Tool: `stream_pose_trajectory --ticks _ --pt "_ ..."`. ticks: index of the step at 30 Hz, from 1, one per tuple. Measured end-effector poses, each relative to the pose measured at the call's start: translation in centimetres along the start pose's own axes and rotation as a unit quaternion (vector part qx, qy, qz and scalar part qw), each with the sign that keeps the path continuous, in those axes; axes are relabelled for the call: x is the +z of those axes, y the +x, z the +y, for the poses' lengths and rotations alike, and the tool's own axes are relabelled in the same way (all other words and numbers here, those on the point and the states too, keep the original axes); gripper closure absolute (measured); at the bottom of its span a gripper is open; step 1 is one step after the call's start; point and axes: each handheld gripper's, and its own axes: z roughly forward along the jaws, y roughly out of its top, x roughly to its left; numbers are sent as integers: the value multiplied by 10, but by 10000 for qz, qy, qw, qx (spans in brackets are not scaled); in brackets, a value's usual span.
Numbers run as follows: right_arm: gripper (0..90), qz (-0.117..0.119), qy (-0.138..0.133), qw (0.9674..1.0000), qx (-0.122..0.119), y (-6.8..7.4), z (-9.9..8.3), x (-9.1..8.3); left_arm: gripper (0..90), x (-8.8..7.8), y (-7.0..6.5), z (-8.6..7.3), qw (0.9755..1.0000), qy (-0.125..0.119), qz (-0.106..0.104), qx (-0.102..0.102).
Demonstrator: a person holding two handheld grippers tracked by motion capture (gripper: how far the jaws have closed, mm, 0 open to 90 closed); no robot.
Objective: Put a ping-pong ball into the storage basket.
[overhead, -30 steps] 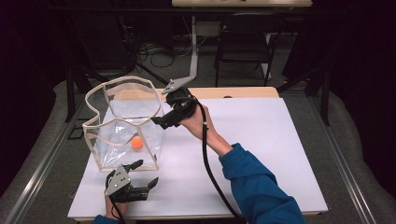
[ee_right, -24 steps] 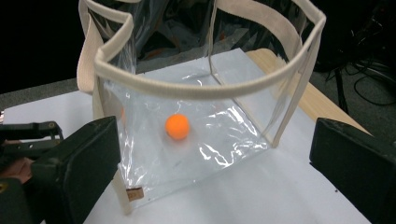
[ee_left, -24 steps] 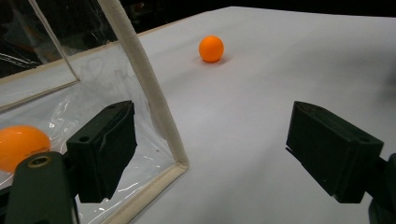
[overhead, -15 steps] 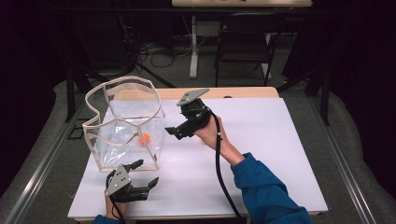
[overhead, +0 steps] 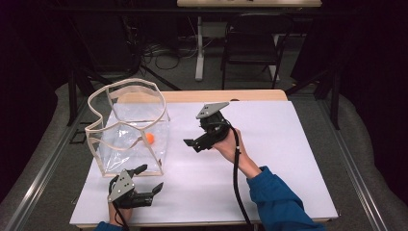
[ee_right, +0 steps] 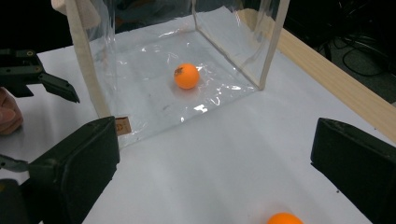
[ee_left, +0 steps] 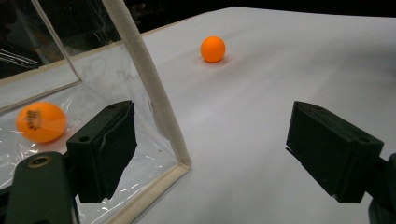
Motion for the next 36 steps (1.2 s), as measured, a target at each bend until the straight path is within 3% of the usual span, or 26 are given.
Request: stream_pose_trajectory --ticks 17,26,36 --pt "8 -72 89 9999 77 10 -37 -8 159 -1 0 0 10000 12 6 33" --pt "8 -133 162 9996 207 7 -56 -10 159 -3 0 -1 10000 -25 27 -38" --pt "9 -305 188 9991 233 2 -61 -15 159 -4 0 -2 10000 -16 47 -62"
